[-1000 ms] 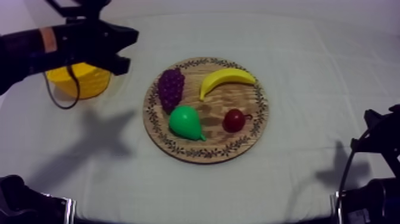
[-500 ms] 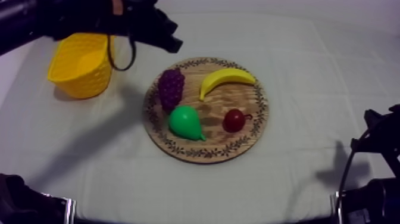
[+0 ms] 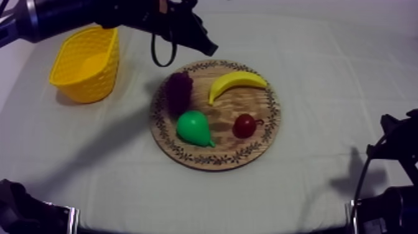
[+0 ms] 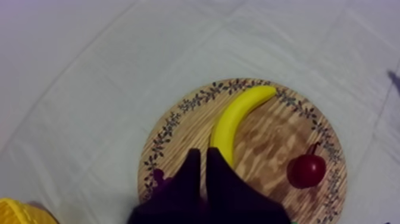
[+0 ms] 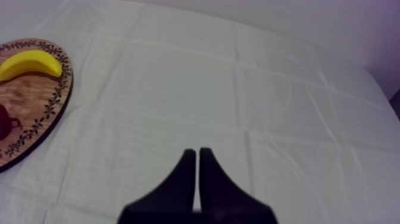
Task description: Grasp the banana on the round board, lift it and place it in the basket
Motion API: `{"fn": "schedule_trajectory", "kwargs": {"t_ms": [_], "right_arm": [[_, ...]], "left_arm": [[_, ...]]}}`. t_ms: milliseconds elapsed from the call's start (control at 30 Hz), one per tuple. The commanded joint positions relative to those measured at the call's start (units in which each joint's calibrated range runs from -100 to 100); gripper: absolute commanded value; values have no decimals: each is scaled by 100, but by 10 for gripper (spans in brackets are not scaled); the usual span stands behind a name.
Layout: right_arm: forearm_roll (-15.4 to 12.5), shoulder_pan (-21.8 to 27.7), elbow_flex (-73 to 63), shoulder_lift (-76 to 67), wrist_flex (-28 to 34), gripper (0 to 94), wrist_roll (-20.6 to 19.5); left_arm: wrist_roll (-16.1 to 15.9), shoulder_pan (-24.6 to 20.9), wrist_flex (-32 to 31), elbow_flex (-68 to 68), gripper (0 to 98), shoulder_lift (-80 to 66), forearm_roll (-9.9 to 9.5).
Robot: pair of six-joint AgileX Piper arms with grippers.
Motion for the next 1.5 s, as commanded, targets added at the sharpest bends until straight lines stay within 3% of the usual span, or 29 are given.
{"fn": "schedule_trajectory", "kwargs": {"t_ms": [0,100,200,333,633,1033,1200,1467], "right_arm": [[1,0,-3,-2,1,3,0],[1,0,-3,-2,1,3,0],[1,0,-3,-2,1,3,0],[1,0,-3,-2,1,3,0],[1,0,-3,-2,1,3,0],[1,0,-3,-2,1,3,0],[1,0,-3,-2,1,3,0],[1,0,-3,-2,1,3,0]], "left_arm": [[17,-8,102,-37,203,15,1],[106,-22,251,-94,489,39,-14],[190,-24,489,-206,576,57,-17],[237,-12,639,-312,565,77,-12],[226,60,189,2,480,104,-7],[91,5,273,-198,494,454,124],[-78,-19,580,-710,496,963,222],[-540,-115,1620,-2097,503,2107,426]]}}
